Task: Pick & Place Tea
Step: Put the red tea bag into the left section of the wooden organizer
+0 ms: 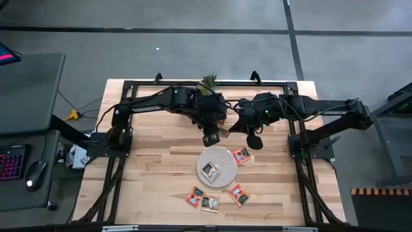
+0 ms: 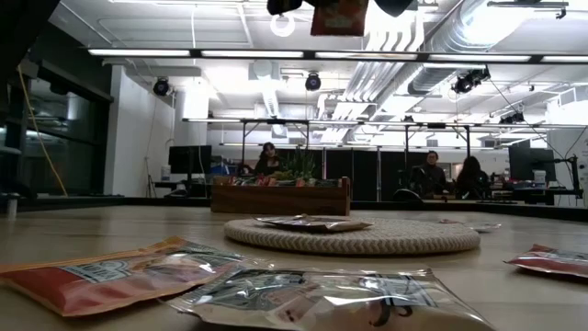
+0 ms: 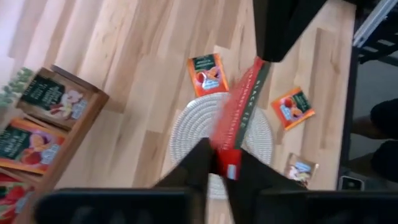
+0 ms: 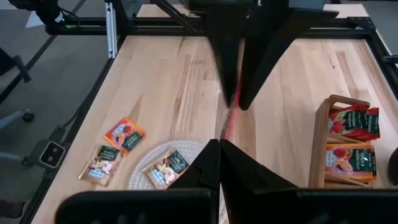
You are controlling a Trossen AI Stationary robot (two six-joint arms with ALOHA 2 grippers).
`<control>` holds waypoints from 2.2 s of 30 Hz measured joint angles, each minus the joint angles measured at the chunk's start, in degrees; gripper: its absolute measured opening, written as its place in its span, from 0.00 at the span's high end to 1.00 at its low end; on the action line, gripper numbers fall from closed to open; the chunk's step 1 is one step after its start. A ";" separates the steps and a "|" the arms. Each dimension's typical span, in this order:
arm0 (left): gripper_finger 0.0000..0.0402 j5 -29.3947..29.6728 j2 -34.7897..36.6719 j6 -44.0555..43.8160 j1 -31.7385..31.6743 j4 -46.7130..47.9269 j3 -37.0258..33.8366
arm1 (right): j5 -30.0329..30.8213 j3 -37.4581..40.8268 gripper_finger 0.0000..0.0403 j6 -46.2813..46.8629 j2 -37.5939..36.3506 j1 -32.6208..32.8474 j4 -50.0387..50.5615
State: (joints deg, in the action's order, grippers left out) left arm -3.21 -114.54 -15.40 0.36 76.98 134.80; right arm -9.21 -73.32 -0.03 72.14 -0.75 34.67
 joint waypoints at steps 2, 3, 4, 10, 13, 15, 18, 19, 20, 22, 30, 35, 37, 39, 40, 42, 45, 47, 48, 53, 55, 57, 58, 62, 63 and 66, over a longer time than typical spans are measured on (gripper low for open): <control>0.97 1.02 0.00 0.35 0.00 -0.23 0.00 | 0.04 0.00 1.00 -0.02 -0.02 0.00 -0.06; 0.97 1.52 0.00 0.39 0.00 -0.37 0.00 | 0.04 0.00 1.00 -0.04 -0.02 0.00 -0.06; 0.98 1.93 0.00 0.53 0.00 -0.48 0.00 | 0.02 0.00 1.00 -0.16 -0.04 0.00 -0.06; 1.00 2.32 0.00 0.57 0.00 -0.47 0.00 | 0.47 0.00 1.00 0.00 -0.04 0.00 -0.65; 1.00 2.34 0.00 0.57 0.00 -0.47 0.00 | 0.47 0.00 1.00 0.00 -0.05 0.00 -0.63; 1.00 2.37 0.00 0.57 0.00 -0.47 0.00 | 0.55 0.00 0.99 0.24 -0.07 0.00 -0.63; 1.00 2.71 0.00 0.47 0.00 -0.47 0.00 | 1.61 0.00 0.96 1.07 -0.51 0.00 -0.24; 1.00 2.76 0.00 0.35 0.00 -0.47 0.00 | 2.31 0.00 0.94 1.07 -0.84 0.00 -0.23; 1.00 2.77 0.00 0.23 0.00 -0.47 0.00 | 2.65 0.00 0.92 1.06 -1.31 0.00 -0.19; 1.00 2.88 0.00 0.16 0.00 -0.45 0.00 | 3.33 0.00 0.87 1.09 -2.17 -0.04 -0.25; 1.00 6.78 0.00 0.34 -0.26 2.80 0.00 | 8.90 0.00 0.67 3.27 -8.21 -1.64 4.72; 1.00 7.24 0.00 3.54 -3.20 7.04 0.00 | 9.03 0.00 0.63 4.69 -11.77 -2.24 10.63; 1.00 6.75 0.00 5.97 -4.87 8.08 0.00 | 8.93 0.00 0.63 4.86 -12.78 -2.23 12.53; 1.00 6.38 0.00 8.37 -6.85 8.80 0.00 | 8.94 0.00 0.63 5.11 -13.47 -2.23 14.51; 1.00 5.69 0.00 9.45 -7.99 9.47 0.00 | 9.14 0.00 0.63 5.11 -13.53 -2.23 15.38; 1.00 3.31 0.00 11.80 -10.46 9.78 0.00 | 10.25 0.00 0.63 5.23 -13.55 -2.23 16.87; 1.00 -0.77 0.00 16.36 -14.21 9.73 0.00 | 12.68 0.66 0.63 5.62 -13.72 -2.23 17.82; 1.00 -2.43 0.00 19.13 -16.89 9.75 0.00 | 15.62 1.88 0.63 5.66 -14.21 -2.26 17.83; 1.00 -3.51 0.04 20.63 -18.21 9.73 0.00 | 17.44 2.57 0.63 6.01 -14.38 -2.30 17.66; 1.00 -10.86 2.17 27.42 -25.07 6.68 0.23 | 21.43 5.46 0.63 10.35 -15.49 -4.50 15.97; 1.00 -13.81 2.97 29.60 -28.19 5.92 -0.03 | 20.85 6.18 0.63 11.53 -15.67 -5.87 14.71; 1.00 -18.36 3.45 30.74 -30.41 2.69 -0.01 | 20.87 6.64 0.63 12.56 -15.69 -7.24 13.81; 1.00 -20.67 3.61 31.26 -31.35 0.91 -0.13 | 20.87 6.68 0.63 13.05 -15.64 -8.03 13.66; 1.00 -25.78 4.52 32.17 -33.38 -3.46 -2.58 | 20.89 6.69 0.63 14.79 -15.29 -10.95 13.49; 1.00 -26.91 4.79 32.46 -33.32 -5.33 -3.31 | 21.08 6.69 0.63 15.05 -15.28 -11.62 13.47; 1.00 -30.38 5.17 31.71 -32.72 -11.29 -6.24 | 21.31 6.69 0.63 15.52 -15.30 -13.32 13.47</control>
State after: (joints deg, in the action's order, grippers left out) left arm -33.58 -109.37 16.30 -32.36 65.69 128.56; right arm 12.10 -66.63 15.48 56.84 -14.08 48.14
